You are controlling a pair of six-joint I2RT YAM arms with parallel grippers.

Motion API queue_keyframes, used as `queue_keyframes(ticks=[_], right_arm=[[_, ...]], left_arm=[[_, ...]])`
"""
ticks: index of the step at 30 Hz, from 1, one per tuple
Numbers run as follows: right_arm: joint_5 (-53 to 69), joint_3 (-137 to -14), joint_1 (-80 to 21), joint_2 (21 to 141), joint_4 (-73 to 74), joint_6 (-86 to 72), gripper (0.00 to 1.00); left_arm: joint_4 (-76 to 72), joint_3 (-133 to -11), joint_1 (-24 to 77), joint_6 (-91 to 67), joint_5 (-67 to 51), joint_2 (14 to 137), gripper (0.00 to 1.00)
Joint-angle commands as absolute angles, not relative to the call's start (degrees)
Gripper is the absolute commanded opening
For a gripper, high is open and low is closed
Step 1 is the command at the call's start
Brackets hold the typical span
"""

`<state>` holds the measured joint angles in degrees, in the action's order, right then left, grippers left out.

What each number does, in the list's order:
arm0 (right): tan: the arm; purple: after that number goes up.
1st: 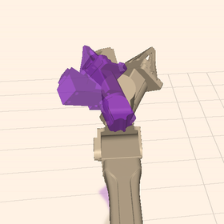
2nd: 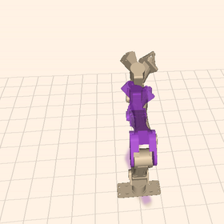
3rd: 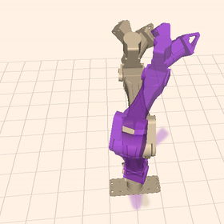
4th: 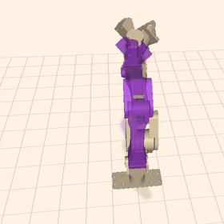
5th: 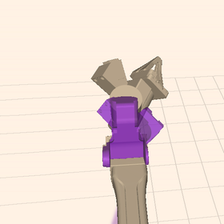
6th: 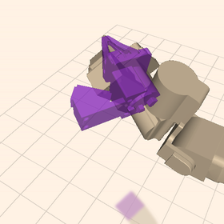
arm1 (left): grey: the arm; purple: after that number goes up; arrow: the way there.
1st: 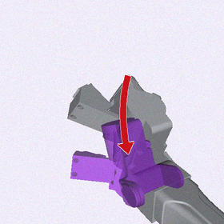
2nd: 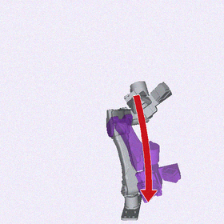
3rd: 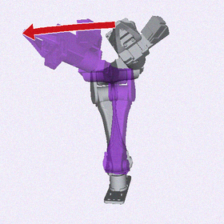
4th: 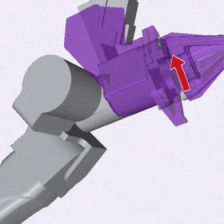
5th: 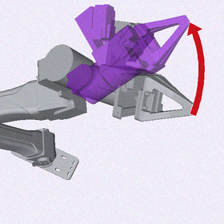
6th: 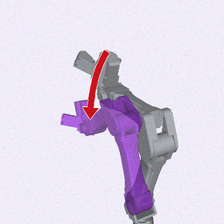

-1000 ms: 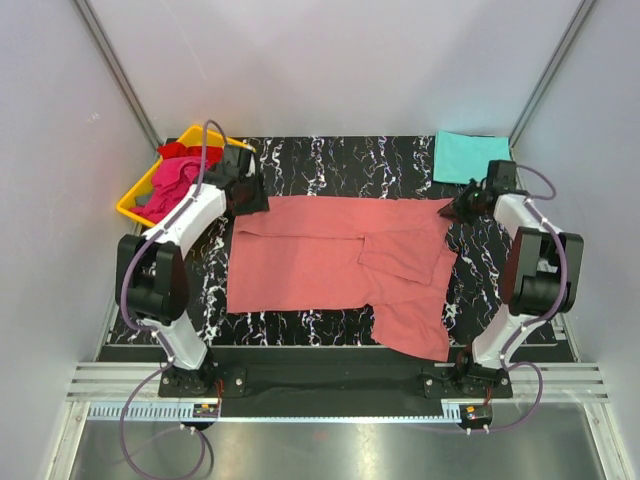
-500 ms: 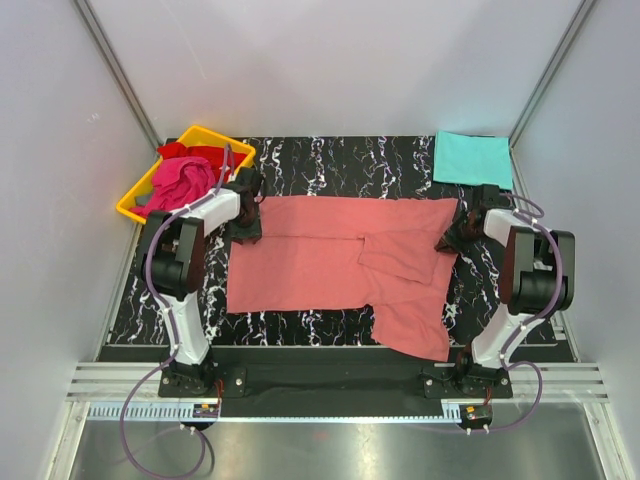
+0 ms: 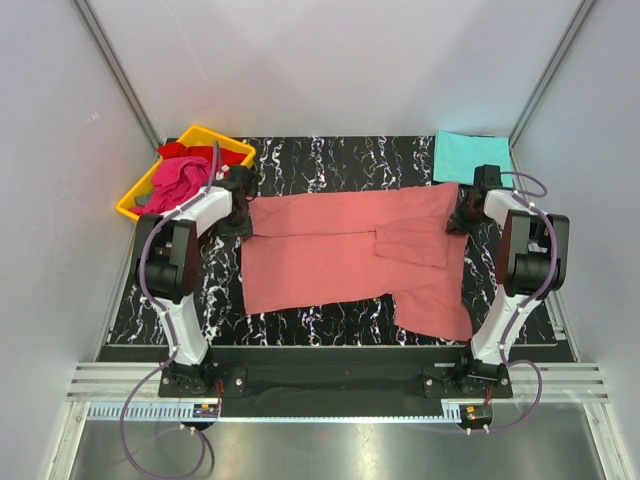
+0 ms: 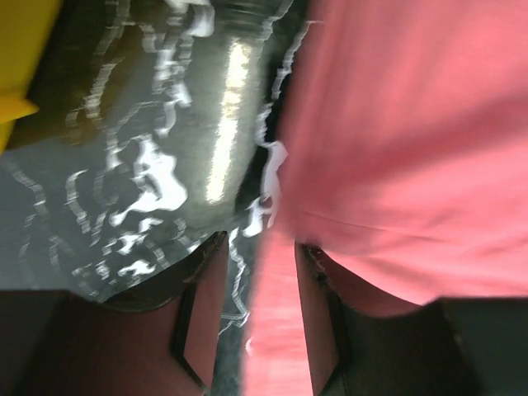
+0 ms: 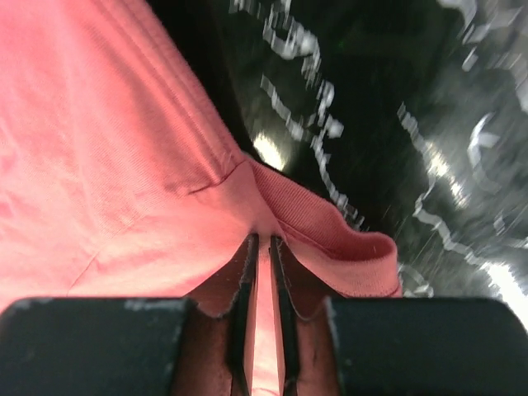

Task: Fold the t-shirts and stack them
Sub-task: Fold the tshirt

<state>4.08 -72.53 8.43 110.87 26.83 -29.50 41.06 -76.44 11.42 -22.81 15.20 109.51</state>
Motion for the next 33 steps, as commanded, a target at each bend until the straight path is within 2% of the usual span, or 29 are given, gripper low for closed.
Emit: queue_keyframes(ticks=[1,6,11,15,19,24,29,30,33], right_arm=[[-2.46,-75.14,9.93,113.73,27.07,-26.90,0.18],[-0.27,-77.87,10.02,114.61,27.95,-24.70,0.21],[2.11,-79.19,10.02,114.00,27.86,-23.38,0.21],[1.58,-78.84,10.02,113.64,27.77,-22.85,0.21],[1.32,-78.93,10.19,113.55,27.51,-22.85,0.21],[1.76,-79.01,10.46,113.47,27.25,-22.94,0.21],[1.93,-78.58,10.63,113.73,26.81,-23.03,0.21],[1.93,-78.40,10.63,113.73,26.89,-23.03,0.21],[1.76,-77.96,10.63,113.64,26.63,-22.94,0.21]], left_arm=[[40.18,-81.38,10.63,-20.22,11.98,103.01,0.45],[38.58,-87.43,10.63,-18.28,3.96,105.63,0.49],[36.47,-91.40,10.63,-16.70,1.32,113.35,0.47],[41.03,-95.97,10.72,-16.08,0.36,118.47,0.44],[38.24,-91.77,10.72,-16.96,-0.70,117.60,0.47],[36.83,-89.39,10.72,-16.52,-0.79,118.47,0.46],[36.65,-89.82,10.81,-16.35,1.30,118.92,0.29],[36.65,-90.17,10.81,-16.35,1.58,118.92,0.21],[36.91,-91.14,10.81,-16.26,2.72,118.74,0.07]])
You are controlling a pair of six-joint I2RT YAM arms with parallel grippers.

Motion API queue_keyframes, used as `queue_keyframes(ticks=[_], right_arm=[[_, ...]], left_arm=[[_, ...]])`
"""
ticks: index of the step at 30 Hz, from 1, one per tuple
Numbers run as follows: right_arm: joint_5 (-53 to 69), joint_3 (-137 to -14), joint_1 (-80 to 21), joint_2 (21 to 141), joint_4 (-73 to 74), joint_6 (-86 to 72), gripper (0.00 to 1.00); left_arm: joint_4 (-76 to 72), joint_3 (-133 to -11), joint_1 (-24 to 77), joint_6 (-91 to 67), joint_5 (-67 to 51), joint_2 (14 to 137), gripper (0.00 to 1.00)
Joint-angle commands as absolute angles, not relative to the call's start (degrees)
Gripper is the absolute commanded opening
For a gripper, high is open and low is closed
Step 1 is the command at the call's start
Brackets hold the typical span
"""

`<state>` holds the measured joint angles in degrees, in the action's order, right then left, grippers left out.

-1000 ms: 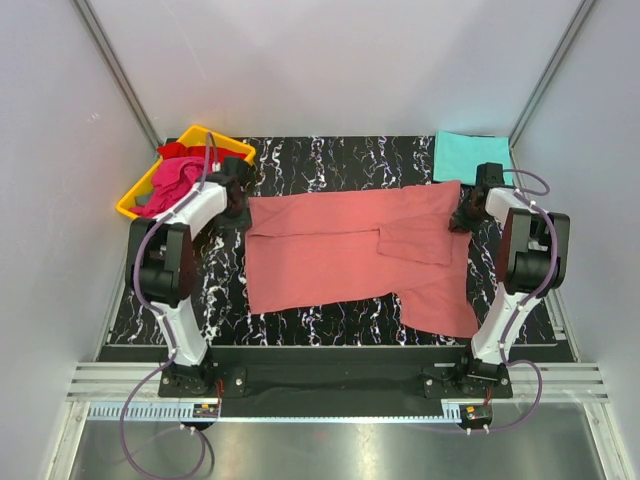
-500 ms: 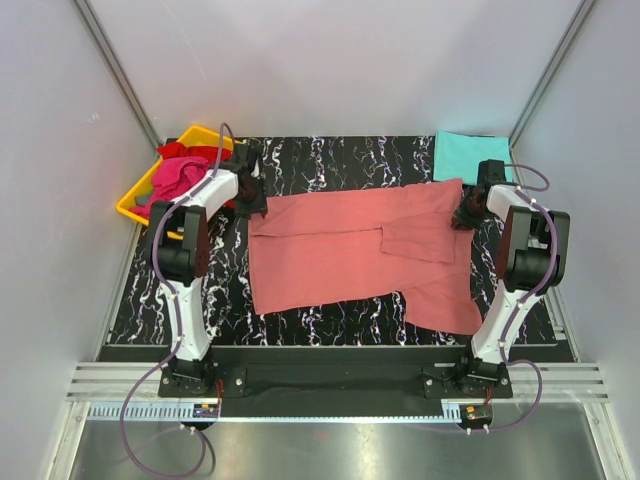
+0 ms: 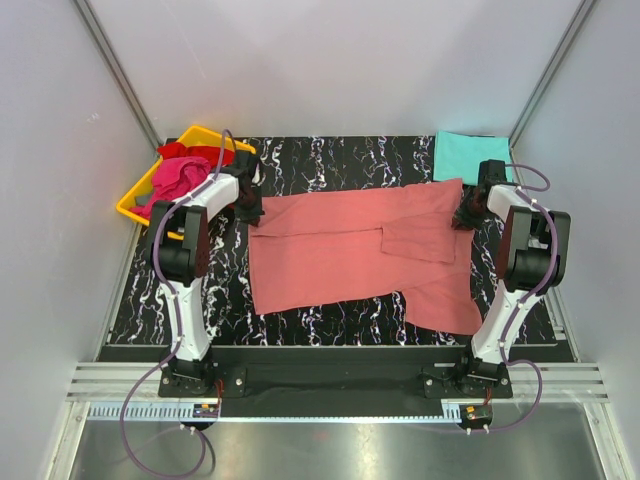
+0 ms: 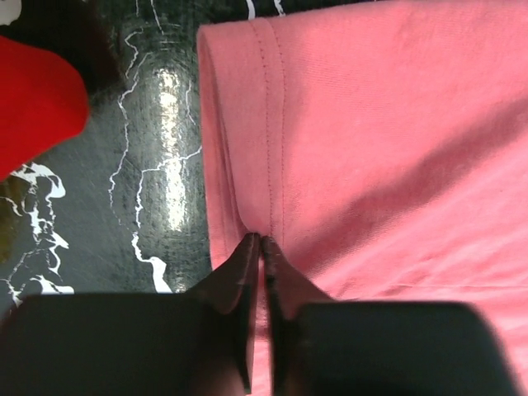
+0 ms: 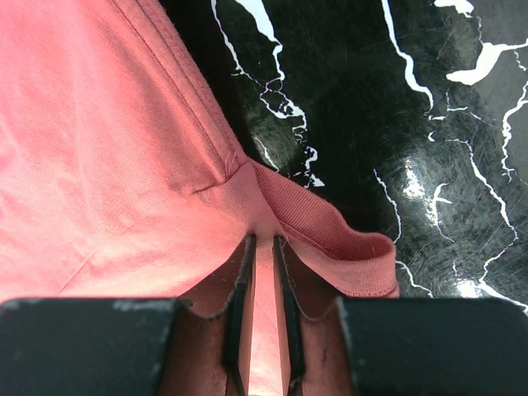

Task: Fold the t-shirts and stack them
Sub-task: Fold the tshirt

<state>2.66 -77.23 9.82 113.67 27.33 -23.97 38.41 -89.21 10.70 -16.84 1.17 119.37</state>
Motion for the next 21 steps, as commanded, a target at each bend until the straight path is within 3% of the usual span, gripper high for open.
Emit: queue_keyframes(ticks=[1,11,14,16,19,21], right_arm=[[1.76,-77.96,10.72,113.73,26.54,-22.85,0.21],[1.76,-78.13,11.16,113.73,26.72,-23.03,0.21],[1.85,-78.13,11.25,113.56,26.72,-23.03,0.21],[1.85,-77.87,11.25,113.38,26.54,-23.12,0.21],[2.37,-77.70,11.25,113.12,26.46,-23.20,0.21],[2.72,-77.26,11.25,112.85,26.28,-23.47,0.21]], left_arm=[[37.18,-91.40,10.81,-16.17,2.81,118.91,0.00],[40.96,-93.17,10.81,-17.57,8.70,117.43,0.00],[40.70,-90.11,10.81,-18.37,7.92,114.00,0.19],[39.20,-87.64,10.81,-18.72,6.77,110.68,0.21],[36.74,-84.38,10.81,-18.20,6.07,108.55,0.34],[37.00,-84.02,10.90,-18.02,4.58,108.28,0.38]])
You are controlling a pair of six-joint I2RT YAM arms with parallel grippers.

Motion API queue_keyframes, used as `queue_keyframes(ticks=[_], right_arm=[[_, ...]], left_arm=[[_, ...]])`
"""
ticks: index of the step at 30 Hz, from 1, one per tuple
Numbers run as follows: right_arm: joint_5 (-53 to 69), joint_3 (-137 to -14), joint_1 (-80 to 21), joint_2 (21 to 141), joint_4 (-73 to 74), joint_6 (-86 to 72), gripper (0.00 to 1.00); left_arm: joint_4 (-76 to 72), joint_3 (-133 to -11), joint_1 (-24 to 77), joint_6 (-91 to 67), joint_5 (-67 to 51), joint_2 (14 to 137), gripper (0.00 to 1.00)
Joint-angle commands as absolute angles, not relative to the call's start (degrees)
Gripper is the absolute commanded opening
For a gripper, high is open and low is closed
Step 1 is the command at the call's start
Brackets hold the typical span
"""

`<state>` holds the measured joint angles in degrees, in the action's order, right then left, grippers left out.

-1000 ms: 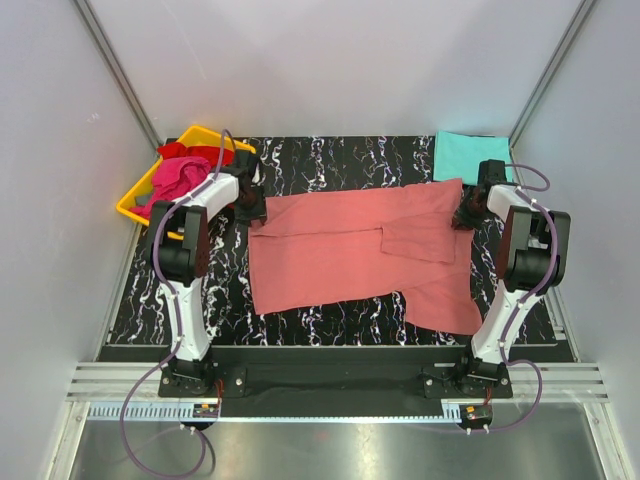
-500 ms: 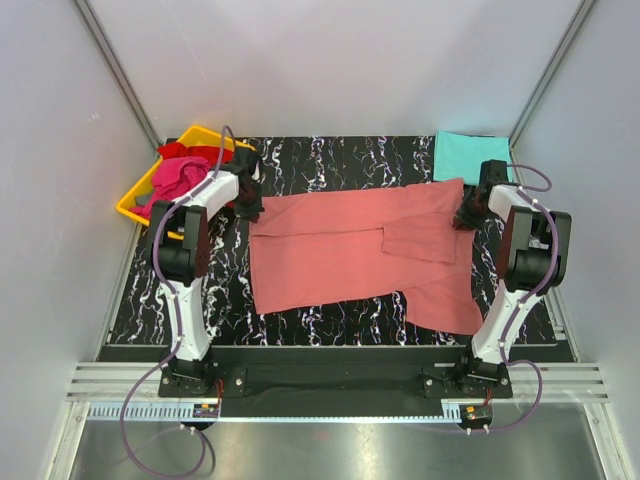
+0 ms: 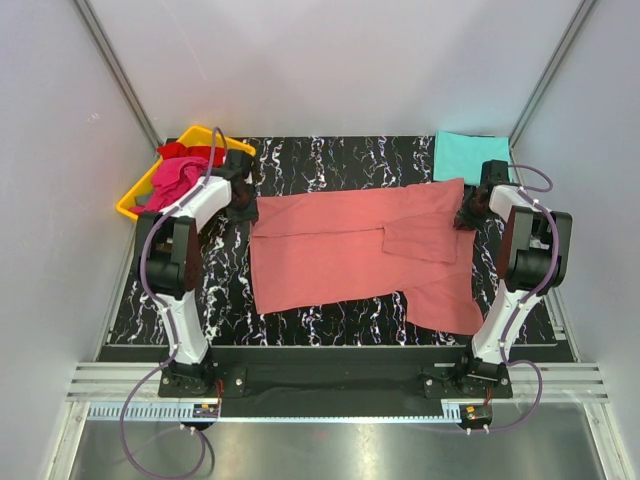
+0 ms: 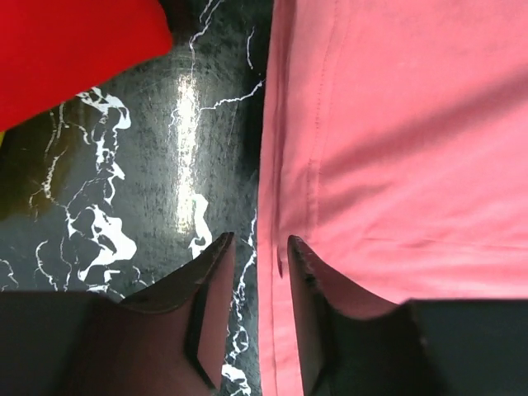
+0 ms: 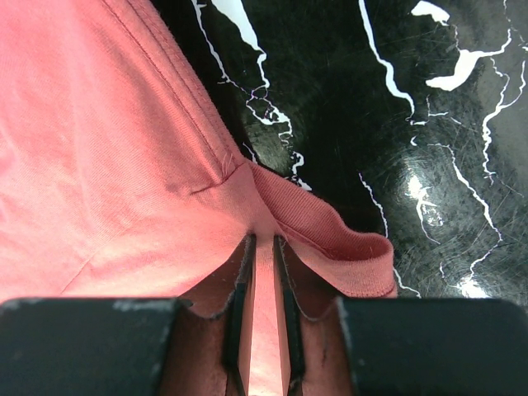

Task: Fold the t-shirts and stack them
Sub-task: Fold the tshirt

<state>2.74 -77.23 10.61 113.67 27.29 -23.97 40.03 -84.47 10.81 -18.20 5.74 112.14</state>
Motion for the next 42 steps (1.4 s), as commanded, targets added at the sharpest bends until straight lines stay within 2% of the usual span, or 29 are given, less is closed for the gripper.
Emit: queue_keyframes(ticks=[1,6,13,18,23,28,32,35,39,40,42], right_arm=[[2.81,-77.26,11.25,112.76,26.28,-23.47,0.21],[3.25,-77.61,11.25,112.33,26.72,-23.73,0.21],[3.78,-77.43,11.25,111.88,26.46,-23.64,0.22],[3.08,-77.43,11.25,111.80,26.63,-23.47,0.21],[3.16,-78.13,11.25,111.97,26.81,-23.64,0.22],[4.13,-79.80,11.25,111.36,27.86,-23.47,0.23],[3.96,-81.73,11.16,109.34,32.32,-25.13,0.31],[0.72,-83.49,11.16,106.97,38.03,-29.17,0.31],[-3.59,-81.92,11.16,100.22,42.61,-33.48,0.40],[-4.65,-81.57,11.16,99.24,44.19,-36.36,0.45],[-4.23,-77.90,11.25,96.26,46.67,-38.75,0.46]], left_arm=[[36.65,-83.76,10.99,-17.93,3.44,107.67,0.38],[35.41,-81.21,11.16,-20.47,-4.30,106.70,0.38],[34.28,-79.36,11.25,-21.80,-1.76,111.61,0.39],[35.33,-80.33,11.25,-21.27,2.97,113.20,0.29],[38.93,-83.58,11.34,-20.57,7.73,115.57,0.28],[40.25,-85.16,11.95,-20.04,10.99,115.14,0.40],[39.73,-86.57,13.18,-18.20,6.78,110.67,0.46],[40.69,-87.36,13.62,-18.89,2.21,106.80,0.48],[42.89,-86.84,14.41,-19.16,-1.74,102.75,0.52],[42.80,-86.14,14.59,-19.42,-2.37,100.48,0.52],[40.44,-81.58,14.68,-21.00,-5.69,97.31,0.52]])
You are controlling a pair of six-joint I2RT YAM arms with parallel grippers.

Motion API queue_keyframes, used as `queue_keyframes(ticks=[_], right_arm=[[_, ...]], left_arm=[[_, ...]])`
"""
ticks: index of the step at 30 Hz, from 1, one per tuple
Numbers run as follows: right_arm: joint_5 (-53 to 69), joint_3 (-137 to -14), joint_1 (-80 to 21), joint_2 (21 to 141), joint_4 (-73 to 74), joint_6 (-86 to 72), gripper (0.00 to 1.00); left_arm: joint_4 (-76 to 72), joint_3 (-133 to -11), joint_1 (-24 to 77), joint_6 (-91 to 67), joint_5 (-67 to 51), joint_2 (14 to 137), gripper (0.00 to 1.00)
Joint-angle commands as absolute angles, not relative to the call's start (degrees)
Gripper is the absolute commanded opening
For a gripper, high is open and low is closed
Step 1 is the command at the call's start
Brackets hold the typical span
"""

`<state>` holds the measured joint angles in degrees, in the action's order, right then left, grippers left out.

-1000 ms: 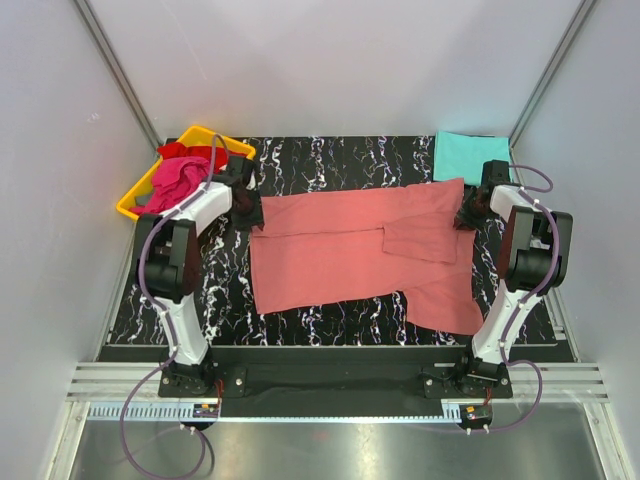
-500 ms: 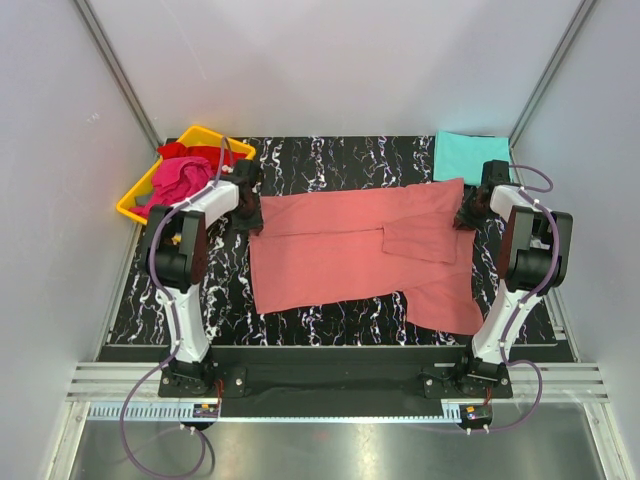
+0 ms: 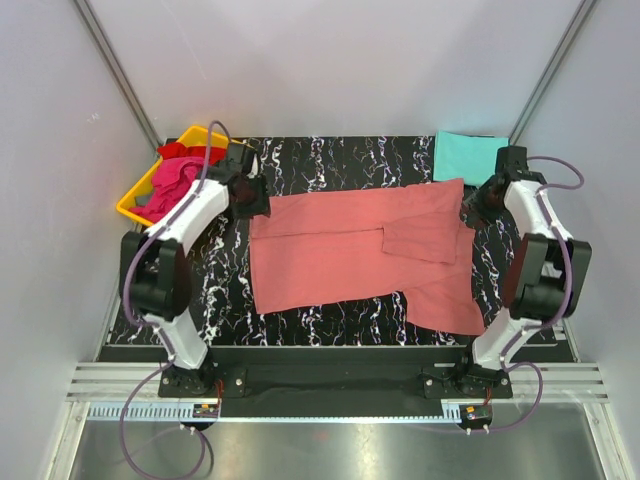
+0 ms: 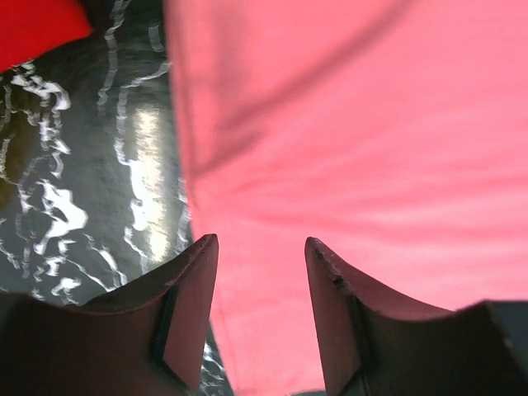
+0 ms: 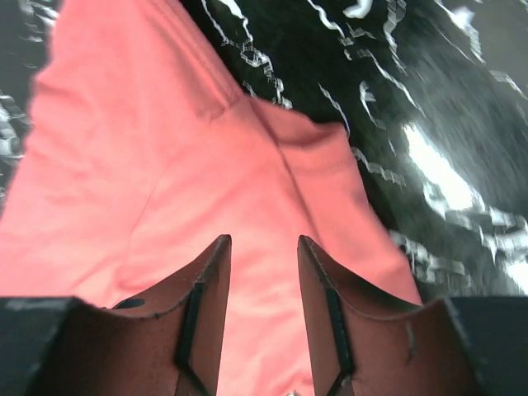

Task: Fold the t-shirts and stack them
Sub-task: Fold the tshirt

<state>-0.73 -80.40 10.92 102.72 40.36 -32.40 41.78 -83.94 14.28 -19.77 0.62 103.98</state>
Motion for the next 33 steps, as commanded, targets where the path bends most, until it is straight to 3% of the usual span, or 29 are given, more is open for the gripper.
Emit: queue_keyframes(ticks=[1,10,18,27,33], right_arm=[[-3.96,-76.39,11.16,95.20,47.37,-41.72,0.45],[-4.66,-54.06,11.51,73.40,55.18,-58.16,0.46],[-5.98,-44.05,11.78,62.41,59.06,-68.80,0.49],[-3.86,-35.86,11.78,60.21,56.08,-77.24,0.52],[-6.33,-33.75,11.78,58.98,48.89,-76.83,0.53]], left_arm=[[39.21,-79.56,14.68,-21.96,-6.58,93.90,0.52],[30.15,-58.90,14.59,-32.78,-13.62,82.88,0.58],[28.21,-54.50,14.41,-36.91,-14.42,80.69,0.59],[36.38,-56.95,14.15,-43.33,-1.59,80.77,0.60],[36.83,-57.22,14.15,-43.07,-5.09,79.38,0.59]])
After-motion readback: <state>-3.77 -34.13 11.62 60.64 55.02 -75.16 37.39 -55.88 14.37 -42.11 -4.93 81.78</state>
